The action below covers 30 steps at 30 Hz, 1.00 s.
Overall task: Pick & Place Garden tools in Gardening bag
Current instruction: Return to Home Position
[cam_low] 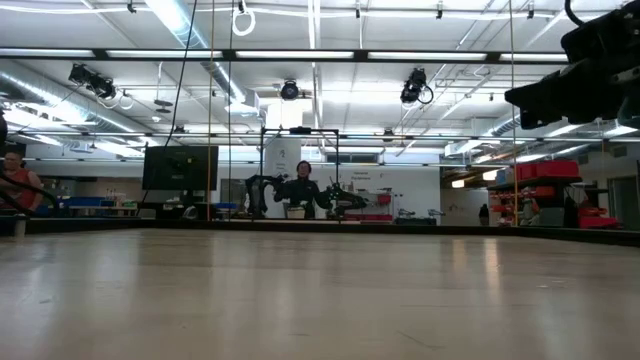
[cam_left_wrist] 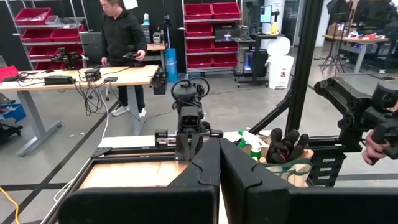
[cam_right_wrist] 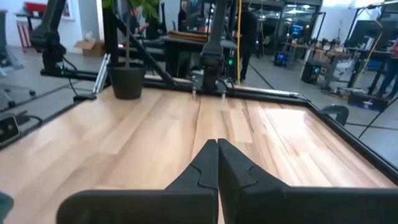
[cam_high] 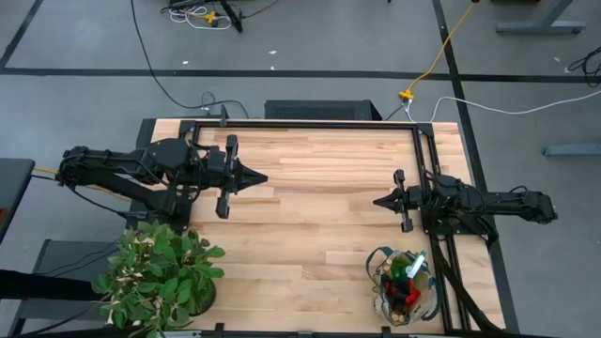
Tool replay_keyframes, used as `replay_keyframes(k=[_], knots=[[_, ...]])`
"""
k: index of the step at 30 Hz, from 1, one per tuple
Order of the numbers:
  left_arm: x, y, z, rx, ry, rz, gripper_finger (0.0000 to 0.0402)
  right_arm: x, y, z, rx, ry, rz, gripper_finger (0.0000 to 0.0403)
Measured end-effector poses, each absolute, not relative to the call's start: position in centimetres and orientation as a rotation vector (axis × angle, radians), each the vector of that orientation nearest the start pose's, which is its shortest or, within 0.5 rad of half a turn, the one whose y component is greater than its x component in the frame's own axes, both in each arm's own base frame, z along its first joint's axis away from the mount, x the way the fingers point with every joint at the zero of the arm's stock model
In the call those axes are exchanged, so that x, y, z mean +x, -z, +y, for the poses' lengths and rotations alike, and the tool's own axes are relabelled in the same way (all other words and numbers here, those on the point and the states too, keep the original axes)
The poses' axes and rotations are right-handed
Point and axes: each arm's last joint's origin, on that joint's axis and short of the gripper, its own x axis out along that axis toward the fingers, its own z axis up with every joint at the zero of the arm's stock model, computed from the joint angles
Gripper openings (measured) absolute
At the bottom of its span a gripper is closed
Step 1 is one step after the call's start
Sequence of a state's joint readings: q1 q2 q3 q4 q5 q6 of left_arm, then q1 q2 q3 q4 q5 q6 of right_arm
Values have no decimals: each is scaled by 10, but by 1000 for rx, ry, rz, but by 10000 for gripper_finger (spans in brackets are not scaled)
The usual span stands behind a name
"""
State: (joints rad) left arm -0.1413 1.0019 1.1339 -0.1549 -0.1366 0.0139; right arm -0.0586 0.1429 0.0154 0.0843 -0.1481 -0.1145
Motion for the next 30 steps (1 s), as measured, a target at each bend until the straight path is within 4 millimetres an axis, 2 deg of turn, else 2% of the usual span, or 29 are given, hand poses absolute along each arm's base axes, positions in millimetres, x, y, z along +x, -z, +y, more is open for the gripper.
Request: replay_keyframes(k=[11,18,30], knots=[[208,-415,-26,17,4,23,3,105,-160,-3,-158,-57,96,0],[208,-415,-26,17,4,23,3,105,-158,-6,-134,50,125,0],[208,-415,-26,17,4,23,3,105,-158,-6,-83,53,123,24]])
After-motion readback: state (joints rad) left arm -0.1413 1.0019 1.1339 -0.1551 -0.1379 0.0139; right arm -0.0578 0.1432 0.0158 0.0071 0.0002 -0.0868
